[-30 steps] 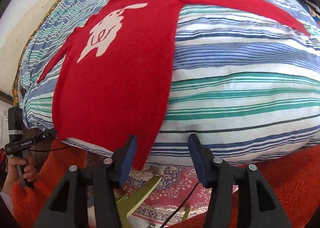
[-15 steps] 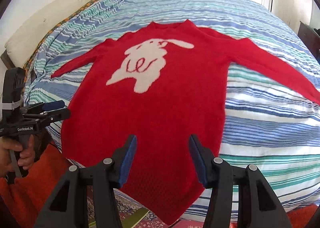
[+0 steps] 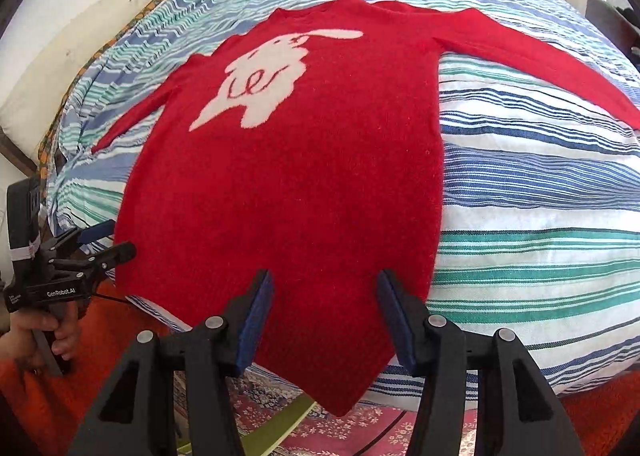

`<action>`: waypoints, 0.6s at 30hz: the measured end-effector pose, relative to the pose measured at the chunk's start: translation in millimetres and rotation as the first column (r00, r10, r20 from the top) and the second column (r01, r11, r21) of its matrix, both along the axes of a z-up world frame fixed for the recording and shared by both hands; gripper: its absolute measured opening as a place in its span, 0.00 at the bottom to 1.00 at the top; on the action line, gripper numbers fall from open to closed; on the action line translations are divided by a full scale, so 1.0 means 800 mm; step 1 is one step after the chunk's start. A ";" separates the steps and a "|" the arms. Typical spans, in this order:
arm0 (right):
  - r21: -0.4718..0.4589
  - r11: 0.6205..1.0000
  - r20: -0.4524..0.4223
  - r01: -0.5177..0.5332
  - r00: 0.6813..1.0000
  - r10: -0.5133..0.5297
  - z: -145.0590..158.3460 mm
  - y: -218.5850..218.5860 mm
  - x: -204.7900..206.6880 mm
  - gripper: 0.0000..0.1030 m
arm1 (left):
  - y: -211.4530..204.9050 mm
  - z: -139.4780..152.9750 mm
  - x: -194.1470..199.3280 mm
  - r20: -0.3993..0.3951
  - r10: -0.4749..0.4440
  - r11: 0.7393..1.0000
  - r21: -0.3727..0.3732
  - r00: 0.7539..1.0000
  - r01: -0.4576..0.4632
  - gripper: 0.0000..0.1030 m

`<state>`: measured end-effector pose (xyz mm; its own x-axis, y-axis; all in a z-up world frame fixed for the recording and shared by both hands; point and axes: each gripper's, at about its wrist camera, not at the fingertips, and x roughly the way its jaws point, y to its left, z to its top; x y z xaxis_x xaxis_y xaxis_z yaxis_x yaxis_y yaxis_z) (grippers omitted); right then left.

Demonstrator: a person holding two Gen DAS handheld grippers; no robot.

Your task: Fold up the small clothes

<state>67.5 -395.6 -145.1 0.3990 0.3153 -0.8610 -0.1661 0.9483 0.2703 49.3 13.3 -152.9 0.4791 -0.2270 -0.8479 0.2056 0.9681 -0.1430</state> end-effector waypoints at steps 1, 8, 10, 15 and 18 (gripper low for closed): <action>0.035 0.999 0.015 0.017 1.000 -0.018 0.010 -0.007 0.000 0.53 | 0.007 0.006 0.001 0.015 0.022 1.000 -0.006 1.000 -0.022 0.92; 0.032 0.999 0.153 0.027 0.988 -0.031 0.085 -0.070 0.117 0.53 | 0.044 0.009 0.006 0.019 0.159 0.987 -0.028 0.987 -0.158 0.92; 0.001 1.000 0.186 -0.006 0.982 0.005 0.098 -0.079 0.182 0.53 | 0.049 0.003 0.004 0.008 0.184 0.983 -0.031 0.983 -0.183 0.92; -0.095 0.987 0.111 -0.133 0.983 0.143 0.067 -0.058 0.356 0.53 | 0.062 -0.004 0.002 -0.030 0.223 0.975 -0.020 0.974 -0.223 0.92; -0.140 0.975 0.066 -0.170 0.981 0.181 0.037 -0.042 0.427 0.53 | 0.075 -0.007 0.006 -0.055 0.255 0.966 -0.033 0.965 -0.257 0.92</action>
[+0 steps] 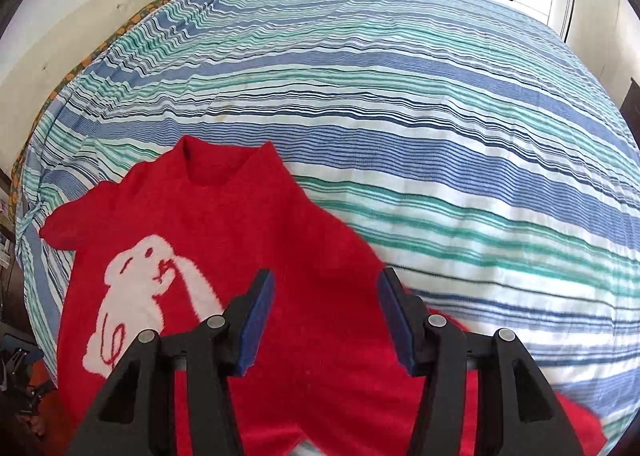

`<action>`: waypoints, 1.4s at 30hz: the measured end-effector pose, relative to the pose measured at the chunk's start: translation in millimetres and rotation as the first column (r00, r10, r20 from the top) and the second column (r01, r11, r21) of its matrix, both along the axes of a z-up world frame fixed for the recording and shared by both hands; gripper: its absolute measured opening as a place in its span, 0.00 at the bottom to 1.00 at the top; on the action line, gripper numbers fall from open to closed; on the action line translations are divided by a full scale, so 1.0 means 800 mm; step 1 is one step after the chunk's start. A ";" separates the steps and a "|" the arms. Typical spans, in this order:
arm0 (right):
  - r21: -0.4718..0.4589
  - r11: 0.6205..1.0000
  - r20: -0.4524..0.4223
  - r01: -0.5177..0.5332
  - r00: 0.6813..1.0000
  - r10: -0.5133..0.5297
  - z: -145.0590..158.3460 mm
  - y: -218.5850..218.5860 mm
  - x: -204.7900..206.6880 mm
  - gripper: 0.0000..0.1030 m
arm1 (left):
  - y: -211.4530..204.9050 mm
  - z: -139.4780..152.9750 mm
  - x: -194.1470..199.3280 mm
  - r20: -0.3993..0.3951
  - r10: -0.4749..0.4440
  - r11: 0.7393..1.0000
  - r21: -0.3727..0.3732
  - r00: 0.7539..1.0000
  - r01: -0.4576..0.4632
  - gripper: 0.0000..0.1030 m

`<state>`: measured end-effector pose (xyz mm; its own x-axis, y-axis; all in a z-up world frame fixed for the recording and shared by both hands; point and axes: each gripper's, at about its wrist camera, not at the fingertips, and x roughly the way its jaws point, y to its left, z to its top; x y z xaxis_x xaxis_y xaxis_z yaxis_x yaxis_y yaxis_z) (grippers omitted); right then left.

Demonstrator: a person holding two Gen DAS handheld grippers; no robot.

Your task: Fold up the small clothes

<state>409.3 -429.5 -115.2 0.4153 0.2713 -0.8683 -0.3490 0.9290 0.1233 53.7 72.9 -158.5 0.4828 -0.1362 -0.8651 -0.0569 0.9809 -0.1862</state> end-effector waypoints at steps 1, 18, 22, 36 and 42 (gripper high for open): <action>-0.019 1.000 -0.007 -0.018 1.000 0.018 -0.008 0.006 0.017 0.52 | 0.005 -0.002 0.002 -0.009 0.012 1.000 -0.007 1.000 -0.012 0.92; -0.156 0.986 -0.049 0.055 0.997 -0.063 -0.064 0.010 0.062 0.28 | 0.008 -0.021 0.015 -0.062 0.023 1.000 -0.019 0.998 -0.024 0.92; 0.025 0.978 0.004 0.206 0.979 -0.206 -0.022 -0.057 0.024 0.43 | 0.014 -0.019 0.011 -0.055 0.039 0.999 -0.036 0.998 -0.041 0.92; 0.334 0.591 -0.135 0.734 0.658 -0.741 0.003 -0.400 -0.281 0.44 | 0.009 -0.009 0.000 -0.015 0.031 0.998 -0.051 0.999 -0.032 0.92; 0.516 0.417 -0.293 0.748 0.612 -0.735 -0.031 -0.404 -0.318 0.44 | -0.003 -0.005 -0.006 -0.011 0.009 1.000 -0.030 1.000 -0.009 0.92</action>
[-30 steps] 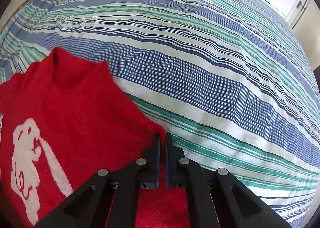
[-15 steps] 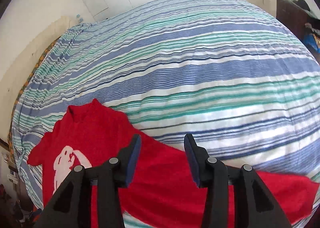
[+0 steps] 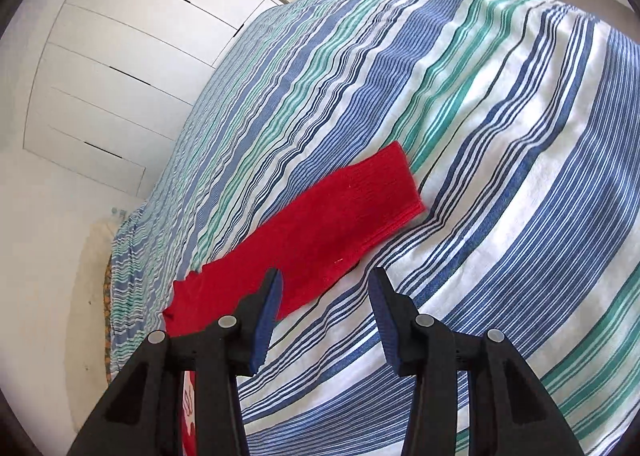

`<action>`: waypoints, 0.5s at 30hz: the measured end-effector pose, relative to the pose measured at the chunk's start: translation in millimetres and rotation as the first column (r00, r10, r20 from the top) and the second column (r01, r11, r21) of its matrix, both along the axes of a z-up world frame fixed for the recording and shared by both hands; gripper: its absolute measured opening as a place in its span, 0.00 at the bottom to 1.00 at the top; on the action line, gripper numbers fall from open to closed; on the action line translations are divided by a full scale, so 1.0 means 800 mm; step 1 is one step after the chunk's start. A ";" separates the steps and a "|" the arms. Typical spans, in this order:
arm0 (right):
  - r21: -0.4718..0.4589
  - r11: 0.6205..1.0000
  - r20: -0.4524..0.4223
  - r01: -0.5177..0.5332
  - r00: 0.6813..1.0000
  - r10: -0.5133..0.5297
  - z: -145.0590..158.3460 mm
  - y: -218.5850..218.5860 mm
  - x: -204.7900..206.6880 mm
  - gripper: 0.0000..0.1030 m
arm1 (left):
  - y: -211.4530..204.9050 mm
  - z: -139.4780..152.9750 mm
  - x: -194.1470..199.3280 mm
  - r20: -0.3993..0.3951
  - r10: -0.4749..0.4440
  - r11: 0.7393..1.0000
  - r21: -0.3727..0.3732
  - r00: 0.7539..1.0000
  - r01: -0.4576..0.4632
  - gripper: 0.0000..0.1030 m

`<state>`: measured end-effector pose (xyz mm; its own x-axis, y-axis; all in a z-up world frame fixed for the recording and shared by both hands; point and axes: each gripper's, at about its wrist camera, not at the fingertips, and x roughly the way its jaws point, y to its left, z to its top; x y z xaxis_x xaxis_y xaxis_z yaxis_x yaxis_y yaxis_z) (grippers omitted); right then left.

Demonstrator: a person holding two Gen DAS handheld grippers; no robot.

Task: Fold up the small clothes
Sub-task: 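Grasp the other sleeve cuff with the right tool and lift it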

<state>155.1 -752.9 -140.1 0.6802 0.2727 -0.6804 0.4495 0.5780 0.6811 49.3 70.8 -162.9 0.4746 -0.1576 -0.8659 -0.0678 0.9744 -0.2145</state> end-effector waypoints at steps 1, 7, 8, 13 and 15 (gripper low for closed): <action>0.018 0.999 -0.013 0.027 1.000 -0.026 -0.011 0.000 0.003 0.44 | -0.002 0.001 -0.002 0.000 -0.004 1.000 0.007 1.000 0.004 0.92; 0.070 0.957 0.008 0.282 0.959 -0.283 -0.055 -0.028 0.006 0.43 | -0.001 0.000 -0.005 -0.019 0.007 1.000 0.027 1.000 -0.006 0.92; 0.074 0.950 0.013 0.303 0.952 -0.305 -0.058 -0.030 0.009 0.41 | 0.000 -0.001 -0.005 -0.021 0.011 1.000 0.028 1.000 -0.011 0.92; -0.096 0.962 -0.043 0.257 0.964 -0.262 -0.029 -0.025 0.039 0.06 | -0.002 -0.005 -0.003 -0.030 0.010 1.000 0.028 1.000 -0.009 0.92; -0.141 0.965 0.001 0.223 0.974 -0.225 0.004 -0.013 0.052 0.05 | -0.004 -0.005 -0.003 -0.027 -0.001 1.000 0.026 1.000 0.001 0.92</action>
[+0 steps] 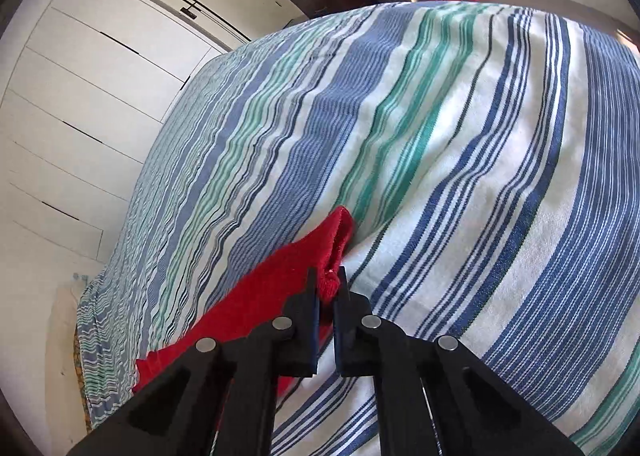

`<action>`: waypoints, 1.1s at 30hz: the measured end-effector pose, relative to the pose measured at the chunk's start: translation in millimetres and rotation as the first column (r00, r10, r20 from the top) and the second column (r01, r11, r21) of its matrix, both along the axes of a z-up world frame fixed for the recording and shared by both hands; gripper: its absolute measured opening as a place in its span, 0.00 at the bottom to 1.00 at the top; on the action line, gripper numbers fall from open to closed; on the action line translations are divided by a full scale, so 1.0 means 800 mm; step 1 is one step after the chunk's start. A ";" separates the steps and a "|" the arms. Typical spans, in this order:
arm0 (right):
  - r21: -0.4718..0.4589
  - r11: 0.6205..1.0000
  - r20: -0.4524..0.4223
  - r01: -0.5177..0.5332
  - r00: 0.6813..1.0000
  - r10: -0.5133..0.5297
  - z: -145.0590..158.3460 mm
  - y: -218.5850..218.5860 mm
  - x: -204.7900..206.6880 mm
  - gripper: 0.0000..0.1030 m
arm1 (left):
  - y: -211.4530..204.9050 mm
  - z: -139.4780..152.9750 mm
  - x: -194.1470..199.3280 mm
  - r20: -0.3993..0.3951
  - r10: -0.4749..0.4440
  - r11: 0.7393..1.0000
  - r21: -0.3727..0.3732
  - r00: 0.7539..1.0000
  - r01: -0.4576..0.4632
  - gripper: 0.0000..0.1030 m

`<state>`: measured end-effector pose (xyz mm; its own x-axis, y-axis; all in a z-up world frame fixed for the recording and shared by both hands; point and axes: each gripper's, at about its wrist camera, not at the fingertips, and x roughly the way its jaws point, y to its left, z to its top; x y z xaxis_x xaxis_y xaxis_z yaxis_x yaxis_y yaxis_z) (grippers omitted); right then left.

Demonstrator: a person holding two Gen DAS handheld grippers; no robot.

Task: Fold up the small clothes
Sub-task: 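Grasp the other sleeve cuff with the right tool and lift it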

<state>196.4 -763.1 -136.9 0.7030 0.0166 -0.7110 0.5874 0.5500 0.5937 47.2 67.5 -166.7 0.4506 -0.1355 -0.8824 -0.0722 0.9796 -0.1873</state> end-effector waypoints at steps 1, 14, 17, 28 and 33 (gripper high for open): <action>-0.010 0.999 0.041 -0.033 0.999 0.033 0.020 0.009 0.007 0.05 | -0.001 0.000 0.001 0.000 -0.005 1.000 -0.001 1.000 0.005 0.92; -0.254 0.725 0.226 -0.640 0.689 0.688 0.220 0.353 0.116 0.05 | 0.032 0.005 -0.004 0.026 0.069 0.992 -0.107 0.997 -0.066 0.92; -0.280 0.631 0.196 -0.724 0.600 0.776 0.218 0.438 0.138 0.05 | 0.045 0.004 -0.005 0.023 0.108 0.984 -0.142 0.994 -0.104 0.92; -0.101 0.483 0.219 -0.870 0.454 0.863 0.141 0.560 0.173 0.60 | 0.064 -0.001 -0.007 0.005 0.162 0.969 -0.188 0.987 -0.158 0.92; 0.004 0.591 0.170 -0.807 0.583 0.795 0.106 0.469 0.180 0.60 | 0.064 -0.007 -0.001 -0.014 0.165 0.969 -0.186 0.986 -0.165 0.92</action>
<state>340.5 -387.7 -52.2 0.4656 0.6678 -0.5807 -0.1597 0.7088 0.6871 46.3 118.5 -171.9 0.4821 -0.2208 -0.8478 -0.2295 0.9021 -0.3654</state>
